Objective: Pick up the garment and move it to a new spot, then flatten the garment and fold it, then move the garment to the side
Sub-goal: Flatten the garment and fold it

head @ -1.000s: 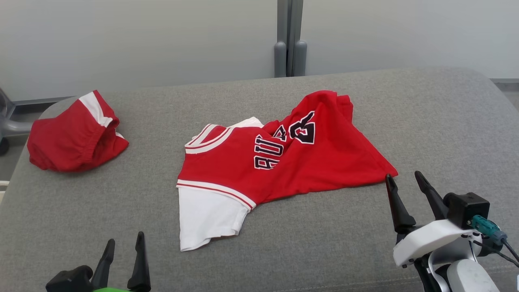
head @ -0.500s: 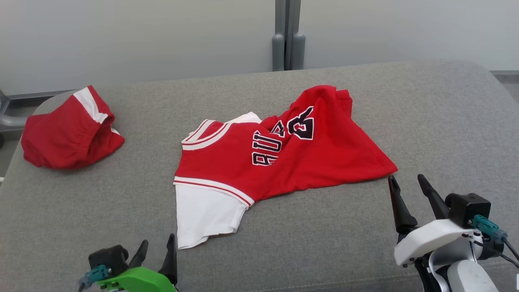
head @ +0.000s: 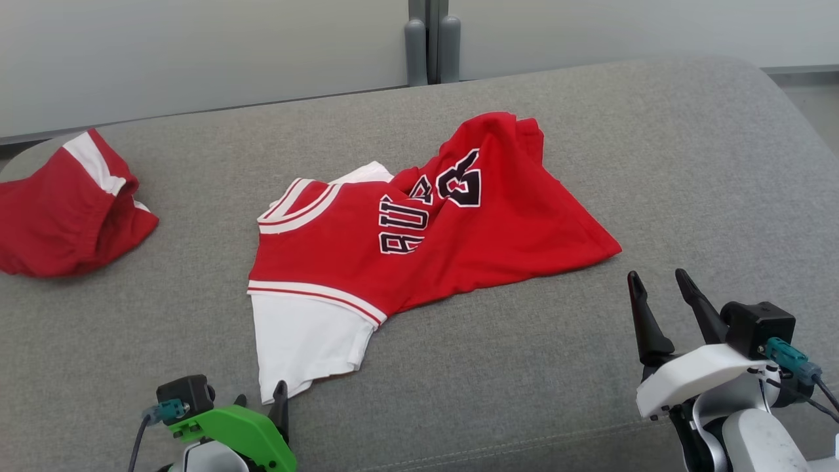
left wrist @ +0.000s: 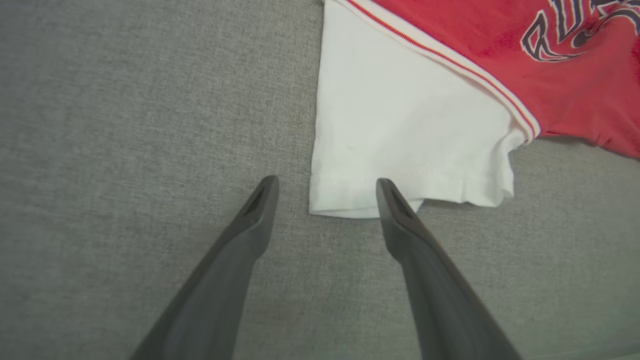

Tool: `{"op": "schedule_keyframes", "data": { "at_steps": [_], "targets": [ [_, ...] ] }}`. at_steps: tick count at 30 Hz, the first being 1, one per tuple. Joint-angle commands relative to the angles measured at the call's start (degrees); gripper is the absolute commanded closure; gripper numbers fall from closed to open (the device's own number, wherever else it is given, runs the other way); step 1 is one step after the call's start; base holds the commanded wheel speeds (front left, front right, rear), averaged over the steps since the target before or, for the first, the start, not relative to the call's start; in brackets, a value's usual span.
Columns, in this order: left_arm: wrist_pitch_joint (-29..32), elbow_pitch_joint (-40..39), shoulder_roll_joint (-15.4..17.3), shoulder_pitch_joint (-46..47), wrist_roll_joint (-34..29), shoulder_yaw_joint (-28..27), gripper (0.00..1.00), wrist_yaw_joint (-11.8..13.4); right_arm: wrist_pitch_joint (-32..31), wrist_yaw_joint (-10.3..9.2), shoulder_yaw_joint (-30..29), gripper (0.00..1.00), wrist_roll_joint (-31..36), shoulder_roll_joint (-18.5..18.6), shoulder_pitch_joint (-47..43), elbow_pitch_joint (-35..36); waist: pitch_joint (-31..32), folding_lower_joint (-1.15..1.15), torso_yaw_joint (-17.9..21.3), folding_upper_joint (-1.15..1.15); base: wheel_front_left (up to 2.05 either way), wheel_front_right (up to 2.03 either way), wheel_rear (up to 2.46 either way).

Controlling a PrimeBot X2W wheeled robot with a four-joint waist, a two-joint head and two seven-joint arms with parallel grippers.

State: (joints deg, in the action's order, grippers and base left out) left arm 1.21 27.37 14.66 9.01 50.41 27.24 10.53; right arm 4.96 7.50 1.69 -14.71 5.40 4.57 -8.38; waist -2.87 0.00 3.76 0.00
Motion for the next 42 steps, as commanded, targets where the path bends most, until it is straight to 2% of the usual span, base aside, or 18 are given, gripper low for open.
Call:
{"op": "schedule_keyframes", "data": {
  "at_steps": [1,11,12,13,14,17,18,19,26,31,42],
  "targets": [
    [0.1,1.3,-0.4,1.3,0.7,-0.4,0.00,-0.1,0.4,-0.02,0.0,0.00,-0.4,0.3,0.8,0.0,-1.3,0.00,1.1,0.00,0.00,0.00,0.00],
    [1.1,8.4,-1.9,4.3,1.5,0.0,0.00,-1.1,0.8,-0.02,0.5,0.00,-0.8,0.3,1.9,-0.3,-3.5,0.00,2.4,0.00,0.00,0.00,0.00],
    [1.5,8.9,-2.1,4.4,1.5,0.1,0.07,-1.1,0.9,-0.02,0.5,0.00,-0.8,0.3,1.9,-0.3,-3.7,0.00,2.5,0.00,0.00,0.00,0.00],
    [1.7,9.3,-2.3,4.6,1.4,0.4,0.19,-1.2,0.9,-0.02,0.6,0.00,-0.8,0.3,2.0,-0.3,-3.8,0.00,2.6,0.00,0.00,0.00,0.00],
    [2.1,9.7,-2.6,4.7,1.3,0.8,0.51,-1.3,1.0,-0.02,0.6,0.00,-0.9,0.4,2.1,-0.3,-3.8,0.00,2.6,0.00,0.00,0.00,0.00],
    [2.9,10.0,-3.4,4.7,1.0,1.8,0.81,-1.8,1.1,-0.02,0.5,0.00,-0.9,0.4,2.1,-0.4,-4.0,0.00,2.6,0.00,0.00,0.00,0.00],
    [3.1,10.0,-3.4,4.7,0.9,2.0,0.88,-1.8,1.2,-0.02,0.4,0.00,-0.9,0.5,2.2,-0.4,-4.1,0.00,2.6,0.00,0.00,0.00,0.00],
    [3.0,9.8,-3.2,4.9,0.7,2.2,1.00,-1.9,1.2,-0.02,0.3,0.00,-0.9,0.5,2.2,-0.5,-4.2,0.00,2.5,0.00,0.00,0.00,0.00],
    [0.9,7.5,-2.9,5.7,-0.2,2.4,1.00,-2.1,0.6,-0.02,-0.8,0.00,-1.3,0.5,2.9,-1.8,-4.4,0.00,1.5,0.00,0.00,0.00,0.00],
    [-1.4,2.9,-2.1,4.8,-0.4,1.6,1.00,-1.6,-1.3,-0.01,-4.6,0.00,-2.9,0.1,4.7,-5.3,-4.5,0.00,-0.1,0.00,0.00,0.00,0.00],
    [-2.1,-10.8,1.0,0.6,-1.5,0.7,1.00,2.3,-6.3,-0.01,-12.3,0.00,-10.9,-0.2,14.3,-18.6,-6.3,0.00,-6.0,0.00,0.00,0.00,0.00]
  ]
}}
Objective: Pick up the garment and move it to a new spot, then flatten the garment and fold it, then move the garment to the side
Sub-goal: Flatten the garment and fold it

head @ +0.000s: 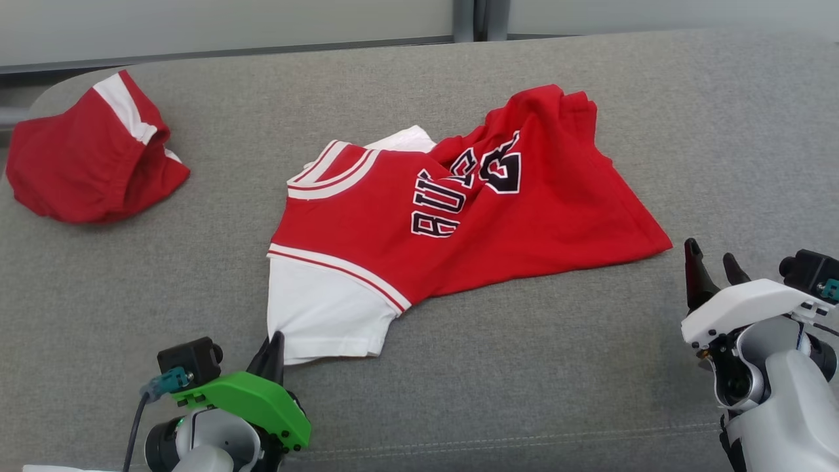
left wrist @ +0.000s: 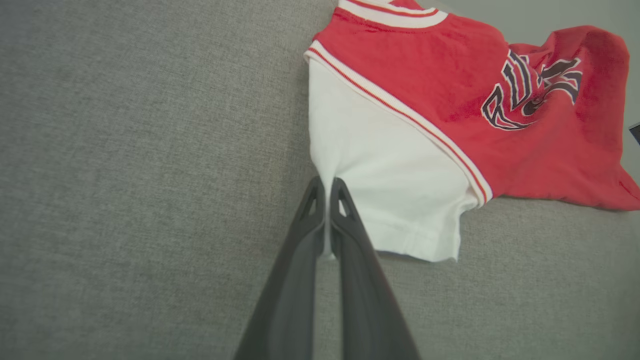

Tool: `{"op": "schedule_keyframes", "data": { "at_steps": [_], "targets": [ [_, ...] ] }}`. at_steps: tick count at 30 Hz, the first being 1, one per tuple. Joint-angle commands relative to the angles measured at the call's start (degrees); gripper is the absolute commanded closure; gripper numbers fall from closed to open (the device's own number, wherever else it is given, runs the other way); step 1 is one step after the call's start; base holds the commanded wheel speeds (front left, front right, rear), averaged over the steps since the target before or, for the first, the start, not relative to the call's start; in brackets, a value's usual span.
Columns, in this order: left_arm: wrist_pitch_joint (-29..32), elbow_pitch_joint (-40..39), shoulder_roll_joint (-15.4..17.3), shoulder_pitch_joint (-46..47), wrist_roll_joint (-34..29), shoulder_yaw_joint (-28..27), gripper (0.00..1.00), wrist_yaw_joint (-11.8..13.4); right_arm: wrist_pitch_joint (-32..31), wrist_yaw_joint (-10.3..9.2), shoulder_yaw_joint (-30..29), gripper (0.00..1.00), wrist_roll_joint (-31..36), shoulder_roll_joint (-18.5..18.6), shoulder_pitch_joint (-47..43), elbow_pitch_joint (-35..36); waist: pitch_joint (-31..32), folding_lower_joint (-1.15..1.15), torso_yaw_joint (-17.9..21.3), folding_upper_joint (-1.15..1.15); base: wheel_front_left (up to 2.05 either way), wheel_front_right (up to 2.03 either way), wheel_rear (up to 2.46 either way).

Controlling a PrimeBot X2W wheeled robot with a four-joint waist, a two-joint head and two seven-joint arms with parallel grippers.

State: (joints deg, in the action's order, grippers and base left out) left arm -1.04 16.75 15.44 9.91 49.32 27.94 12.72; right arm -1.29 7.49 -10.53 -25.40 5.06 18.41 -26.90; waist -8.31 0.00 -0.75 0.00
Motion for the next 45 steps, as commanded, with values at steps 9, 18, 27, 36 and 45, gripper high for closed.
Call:
{"op": "schedule_keyframes", "data": {
  "at_steps": [9,18,27,36,45],
  "targets": [
    [1.6,-6.3,0.5,-0.4,-1.4,1.2,1.00,2.0,-1.1,0.00,-1.9,0.00,-4.8,1.5,9.3,-15.8,-2.8,0.00,-4.3,0.00,0.00,0.00,0.00],
    [1.7,-7.7,0.7,0.1,-1.7,1.5,1.00,2.5,-1.1,-0.01,1.3,0.24,-7.9,2.5,14.8,-25.3,-4.1,0.00,-4.9,0.00,0.00,0.00,0.00],
    [0.6,-8.7,-0.5,-0.3,1.2,-0.3,1.00,1.6,-1.3,0.00,5.9,1.00,-11.4,3.5,17.1,-27.4,-3.7,0.00,-4.4,0.00,0.00,0.00,0.00],
    [-1.2,-14.0,-2.9,-1.3,10.2,-7.0,1.00,-2.1,-6.4,0.00,8.7,1.00,-26.5,4.1,14.4,-16.6,1.9,0.00,-1.6,0.00,0.00,0.00,0.00],
    [3.5,-22.6,-1.3,3.6,14.7,-11.0,1.00,-0.3,-14.6,0.01,8.9,1.00,-33.4,4.8,12.5,-3.4,8.2,0.00,2.2,0.00,0.00,0.00,0.00]
  ]
}}
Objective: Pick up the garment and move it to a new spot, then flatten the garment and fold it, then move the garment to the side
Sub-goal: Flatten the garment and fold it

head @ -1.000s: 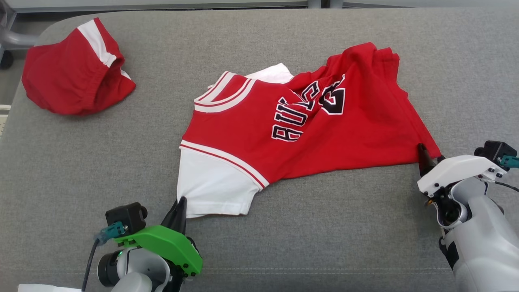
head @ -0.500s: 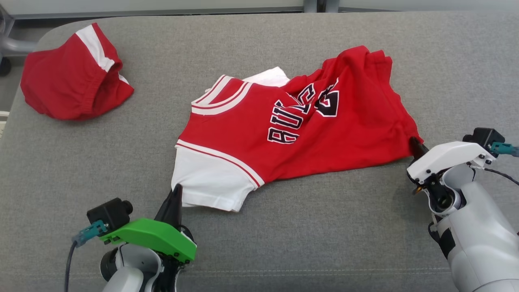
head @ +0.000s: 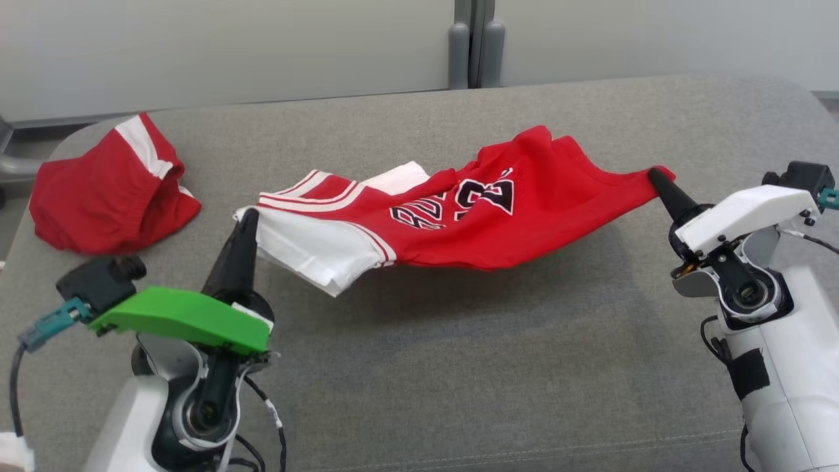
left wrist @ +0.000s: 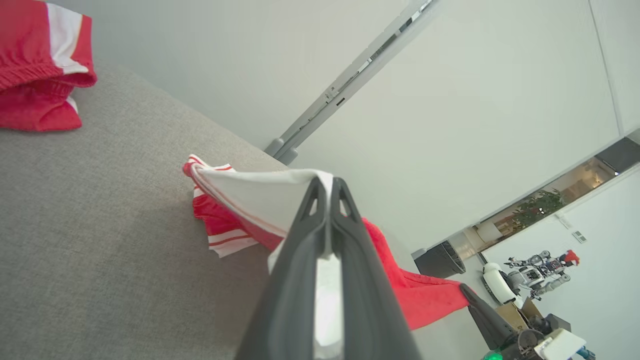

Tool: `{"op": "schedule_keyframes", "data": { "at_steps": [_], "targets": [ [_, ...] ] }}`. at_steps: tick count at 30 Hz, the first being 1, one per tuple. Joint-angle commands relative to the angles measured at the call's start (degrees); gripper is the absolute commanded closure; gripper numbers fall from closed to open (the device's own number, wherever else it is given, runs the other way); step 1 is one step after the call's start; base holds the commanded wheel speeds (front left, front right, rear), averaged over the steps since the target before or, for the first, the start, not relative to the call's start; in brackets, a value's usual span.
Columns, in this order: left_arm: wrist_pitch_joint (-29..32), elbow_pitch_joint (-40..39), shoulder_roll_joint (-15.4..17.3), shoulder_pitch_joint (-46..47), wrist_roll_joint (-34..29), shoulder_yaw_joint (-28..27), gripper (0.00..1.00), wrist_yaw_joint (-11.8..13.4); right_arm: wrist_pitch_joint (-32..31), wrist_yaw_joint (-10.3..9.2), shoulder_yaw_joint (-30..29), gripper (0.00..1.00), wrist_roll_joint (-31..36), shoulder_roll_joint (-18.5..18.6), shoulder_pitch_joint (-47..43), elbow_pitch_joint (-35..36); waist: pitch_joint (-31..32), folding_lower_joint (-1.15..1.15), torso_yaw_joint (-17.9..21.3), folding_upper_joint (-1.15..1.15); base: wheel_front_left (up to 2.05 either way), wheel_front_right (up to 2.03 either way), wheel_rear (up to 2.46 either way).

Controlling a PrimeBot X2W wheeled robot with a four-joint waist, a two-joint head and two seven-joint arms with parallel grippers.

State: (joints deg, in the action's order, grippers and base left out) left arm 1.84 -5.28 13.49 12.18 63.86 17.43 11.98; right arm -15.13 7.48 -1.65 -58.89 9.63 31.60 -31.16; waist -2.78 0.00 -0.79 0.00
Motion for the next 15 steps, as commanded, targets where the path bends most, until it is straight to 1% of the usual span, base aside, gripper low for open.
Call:
{"op": "schedule_keyframes", "data": {
  "at_steps": [1,4,7,11,15],
  "targets": [
    [1.4,-1.4,1.1,2.3,0.4,-0.7,1.00,0.8,-1.9,0.02,0.0,1.00,0.3,0.3,-0.4,1.9,3.2,0.00,2.6,0.00,0.00,0.00,0.00],
    [3.7,-3.5,1.7,5.8,1.8,-2.2,1.00,2.5,-5.4,0.02,-1.3,1.00,1.0,-0.3,1.2,4.9,4.4,0.00,3.7,0.00,0.00,0.00,0.00],
    [5.5,-5.4,1.9,9.2,3.2,-3.8,1.00,4.1,-9.0,0.02,-4.0,1.00,1.8,-1.6,3.2,7.2,5.3,0.00,4.6,0.00,0.00,0.00,0.00],
    [7.7,-7.6,1.6,14.1,4.8,-5.1,1.00,6.1,-14.1,0.02,-9.2,1.00,4.0,-3.9,6.4,9.8,6.2,0.00,5.5,0.00,0.00,0.00,0.00],
    [9.6,-8.7,2.2,19.6,4.7,-5.3,1.00,7.7,-19.9,0.02,-15.3,1.00,7.6,-5.8,10.5,12.7,6.5,0.00,6.0,0.00,0.00,0.00,0.00]
  ]
}}
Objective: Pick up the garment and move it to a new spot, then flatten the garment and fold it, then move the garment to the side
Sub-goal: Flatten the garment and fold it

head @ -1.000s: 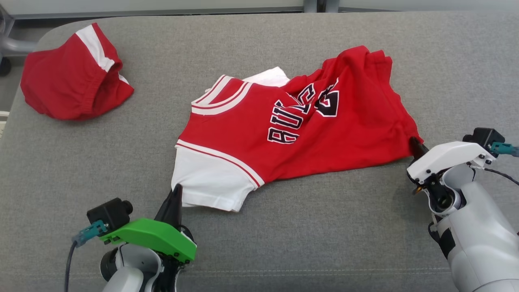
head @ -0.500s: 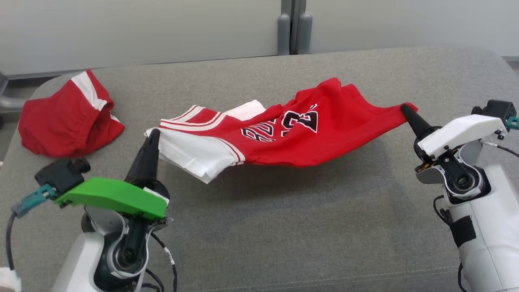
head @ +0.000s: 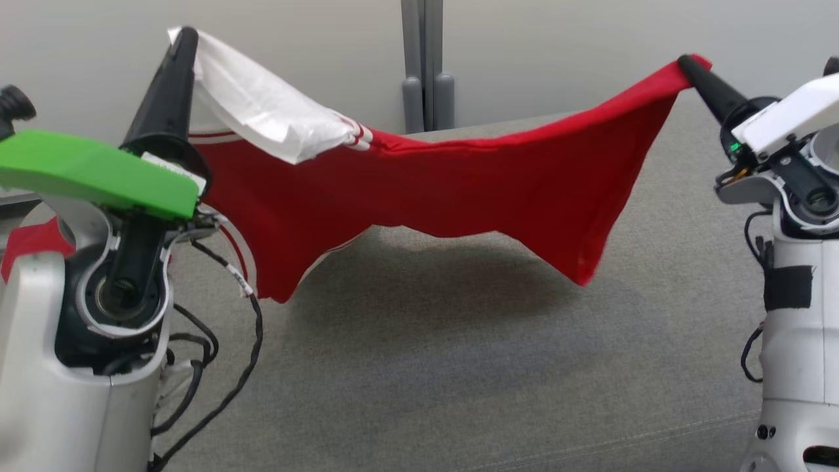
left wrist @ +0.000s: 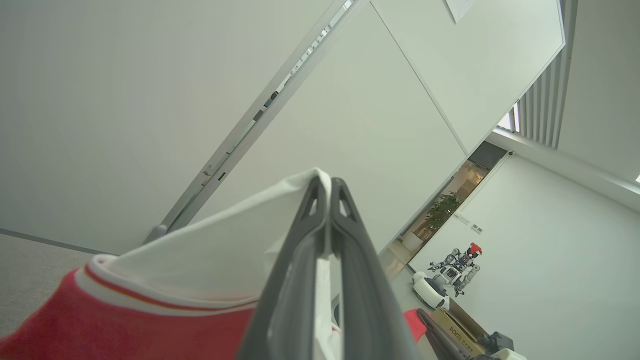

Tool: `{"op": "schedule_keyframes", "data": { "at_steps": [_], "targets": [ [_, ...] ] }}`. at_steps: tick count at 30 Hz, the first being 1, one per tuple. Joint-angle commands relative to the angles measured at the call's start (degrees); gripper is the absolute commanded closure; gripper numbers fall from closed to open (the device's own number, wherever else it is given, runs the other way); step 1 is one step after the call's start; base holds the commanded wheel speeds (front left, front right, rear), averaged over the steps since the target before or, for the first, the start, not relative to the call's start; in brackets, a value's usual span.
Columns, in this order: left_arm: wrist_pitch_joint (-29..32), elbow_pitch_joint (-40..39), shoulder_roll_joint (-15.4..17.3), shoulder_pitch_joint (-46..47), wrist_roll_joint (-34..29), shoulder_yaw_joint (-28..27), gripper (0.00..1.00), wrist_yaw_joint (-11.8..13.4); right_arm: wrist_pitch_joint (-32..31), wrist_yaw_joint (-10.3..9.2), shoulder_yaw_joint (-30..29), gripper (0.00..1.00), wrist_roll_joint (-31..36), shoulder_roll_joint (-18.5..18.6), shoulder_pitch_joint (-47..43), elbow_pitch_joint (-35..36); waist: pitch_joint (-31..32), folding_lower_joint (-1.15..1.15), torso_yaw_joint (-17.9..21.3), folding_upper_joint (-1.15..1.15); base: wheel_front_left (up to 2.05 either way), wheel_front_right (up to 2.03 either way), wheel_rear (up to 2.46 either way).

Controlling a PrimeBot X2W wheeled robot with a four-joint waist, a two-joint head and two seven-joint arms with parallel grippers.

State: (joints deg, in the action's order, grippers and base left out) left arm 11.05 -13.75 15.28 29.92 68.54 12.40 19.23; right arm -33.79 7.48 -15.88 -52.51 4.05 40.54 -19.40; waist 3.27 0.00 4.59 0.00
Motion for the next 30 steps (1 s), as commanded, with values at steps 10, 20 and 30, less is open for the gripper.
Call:
{"op": "schedule_keyframes", "data": {
  "at_steps": [10,20,30],
  "targets": [
    [3.8,9.1,1.7,16.0,-2.4,0.6,1.00,2.8,-6.8,0.02,-5.9,1.00,10.2,-1.1,12.6,-1.4,-2.1,0.00,1.8,0.00,0.00,0.00,0.00],
    [1.7,28.1,0.6,35.8,-7.6,2.9,1.00,1.1,7.0,0.02,-3.5,1.00,18.8,-1.1,33.5,-21.4,-14.2,0.00,1.0,0.00,0.00,0.00,0.00],
    [-13.7,45.9,-5.3,57.8,-14.1,3.8,1.00,-5.8,29.7,0.02,-4.6,1.00,29.4,-1.0,53.1,-33.3,-25.4,0.00,-4.1,0.00,0.00,0.00,0.00]
  ]
}}
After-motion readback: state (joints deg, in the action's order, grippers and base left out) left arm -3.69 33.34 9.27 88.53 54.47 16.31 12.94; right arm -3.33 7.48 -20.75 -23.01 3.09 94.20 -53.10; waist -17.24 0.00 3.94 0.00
